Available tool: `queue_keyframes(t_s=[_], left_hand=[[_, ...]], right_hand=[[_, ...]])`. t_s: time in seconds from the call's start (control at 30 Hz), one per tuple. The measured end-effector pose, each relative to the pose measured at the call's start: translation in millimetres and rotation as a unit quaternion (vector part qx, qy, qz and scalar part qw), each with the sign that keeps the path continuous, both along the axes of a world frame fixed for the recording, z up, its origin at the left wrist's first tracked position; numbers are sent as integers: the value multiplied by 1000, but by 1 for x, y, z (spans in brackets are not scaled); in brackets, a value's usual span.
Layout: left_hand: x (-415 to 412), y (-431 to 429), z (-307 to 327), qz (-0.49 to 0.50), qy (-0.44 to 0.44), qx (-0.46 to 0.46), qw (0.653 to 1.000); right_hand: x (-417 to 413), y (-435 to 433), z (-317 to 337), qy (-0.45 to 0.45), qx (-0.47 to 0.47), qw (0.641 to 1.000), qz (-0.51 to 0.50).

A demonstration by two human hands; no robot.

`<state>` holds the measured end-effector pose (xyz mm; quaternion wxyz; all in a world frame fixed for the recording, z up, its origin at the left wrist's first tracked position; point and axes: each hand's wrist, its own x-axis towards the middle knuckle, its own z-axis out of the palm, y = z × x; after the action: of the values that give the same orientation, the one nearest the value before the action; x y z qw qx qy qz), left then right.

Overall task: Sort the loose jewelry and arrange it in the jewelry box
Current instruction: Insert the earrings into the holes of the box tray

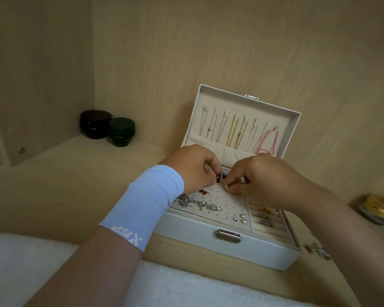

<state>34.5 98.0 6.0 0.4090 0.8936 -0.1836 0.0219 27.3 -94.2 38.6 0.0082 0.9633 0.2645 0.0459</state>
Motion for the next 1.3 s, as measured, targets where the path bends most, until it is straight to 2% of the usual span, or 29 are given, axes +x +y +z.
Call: queue_keyframes(t_s=[0.2, 0.3, 0.37, 0.53, 0.77, 0.9, 1.03, 1.13, 1.3], left_hand=[[-2, -2, 1, 2, -3, 6, 1000], [-4, -5, 1, 2, -30, 7, 1000], [-5, -10, 2, -6, -40, 18, 999], [-3, -24, 1, -23, -49, 101, 993], [0, -26, 4, -32, -43, 121, 991], [-1, -23, 5, -30, -33, 101, 994], [-5, -34, 16, -10, -56, 62, 996], [-13, -65, 29, -27, -84, 58, 994], [-22, -142, 34, -123, -81, 122, 982]], right_hand=[[1, -3, 0, 16, 16, 1000, 1], [-1, -16, 8, 27, 125, 992, -15], [-2, -25, 11, 8, 161, 986, -35], [-4, -30, -5, 25, 143, 988, -45], [0, -36, -8, 62, 148, 987, -25], [1, -47, 2, 75, 239, 968, -23], [-7, -84, 26, 41, 306, 950, -41], [-15, -119, 30, 48, 271, 959, -70], [-24, -176, 13, 144, 122, 969, -156]])
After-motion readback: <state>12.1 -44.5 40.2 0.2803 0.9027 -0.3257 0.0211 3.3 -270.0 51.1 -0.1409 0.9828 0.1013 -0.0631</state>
